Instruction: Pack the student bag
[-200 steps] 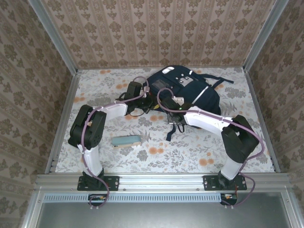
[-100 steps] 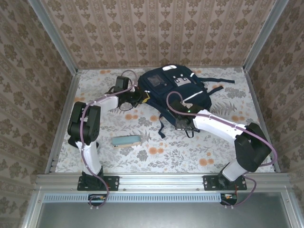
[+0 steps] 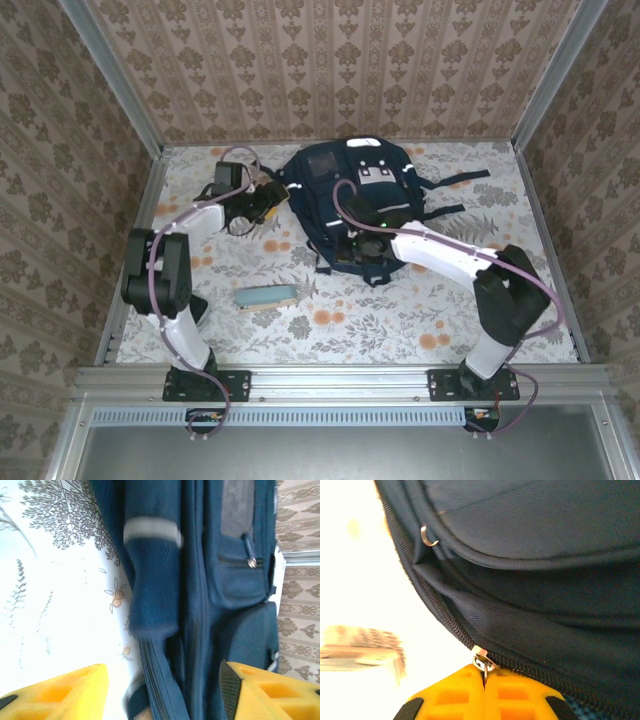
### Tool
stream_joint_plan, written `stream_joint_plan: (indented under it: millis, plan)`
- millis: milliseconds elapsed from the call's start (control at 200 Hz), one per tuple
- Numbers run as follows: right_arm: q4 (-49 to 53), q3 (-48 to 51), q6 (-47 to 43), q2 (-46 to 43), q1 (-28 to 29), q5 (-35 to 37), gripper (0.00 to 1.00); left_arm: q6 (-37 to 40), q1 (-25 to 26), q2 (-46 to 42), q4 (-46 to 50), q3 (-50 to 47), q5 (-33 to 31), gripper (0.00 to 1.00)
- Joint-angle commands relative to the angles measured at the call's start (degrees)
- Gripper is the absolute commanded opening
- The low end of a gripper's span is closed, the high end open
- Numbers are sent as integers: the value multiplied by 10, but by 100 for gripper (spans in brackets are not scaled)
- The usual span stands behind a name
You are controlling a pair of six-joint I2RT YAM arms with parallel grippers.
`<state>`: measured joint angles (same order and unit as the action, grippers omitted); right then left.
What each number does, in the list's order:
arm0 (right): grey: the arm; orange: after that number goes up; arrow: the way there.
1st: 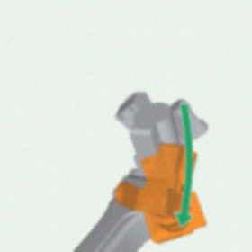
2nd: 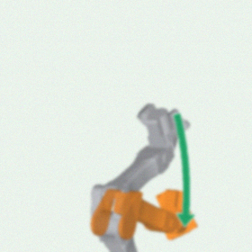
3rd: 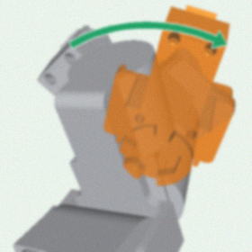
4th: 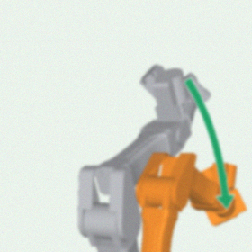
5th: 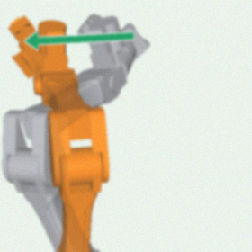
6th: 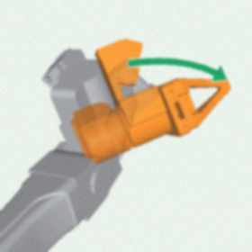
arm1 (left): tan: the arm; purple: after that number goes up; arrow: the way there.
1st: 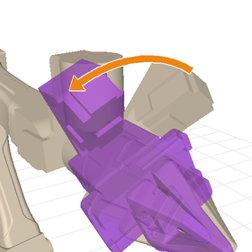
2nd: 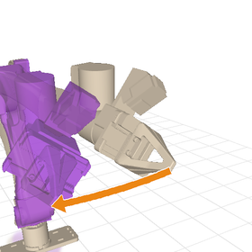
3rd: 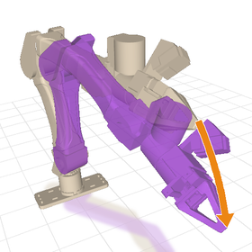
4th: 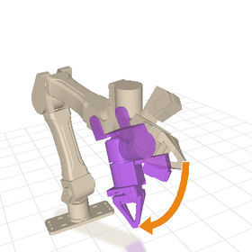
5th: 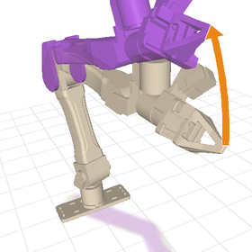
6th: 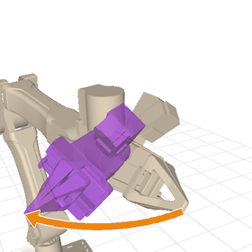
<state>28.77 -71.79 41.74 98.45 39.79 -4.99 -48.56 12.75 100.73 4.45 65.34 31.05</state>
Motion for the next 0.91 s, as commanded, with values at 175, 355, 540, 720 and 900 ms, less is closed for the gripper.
stream_joint_plan:
  millis: [175, 355, 540, 720, 900]
  plan:
    - [-97, -110, -11, 98, 12, -101, 0, -89, 16, -79, -90, -134, 54, 63]
    - [-95, -109, -13, 111, 13, -114, 0, -116, 41, -69, -118, -151, 83, 57]
    - [-94, -92, -14, 103, 13, -119, 0, -149, 49, -39, -183, -164, 98, 48]
    - [-94, -88, -15, 104, 14, -129, 0, -153, 56, -21, -170, -159, 90, 47]
    - [-82, -88, -26, 104, 18, -124, 0, -155, 56, -13, -148, -157, 75, 46]
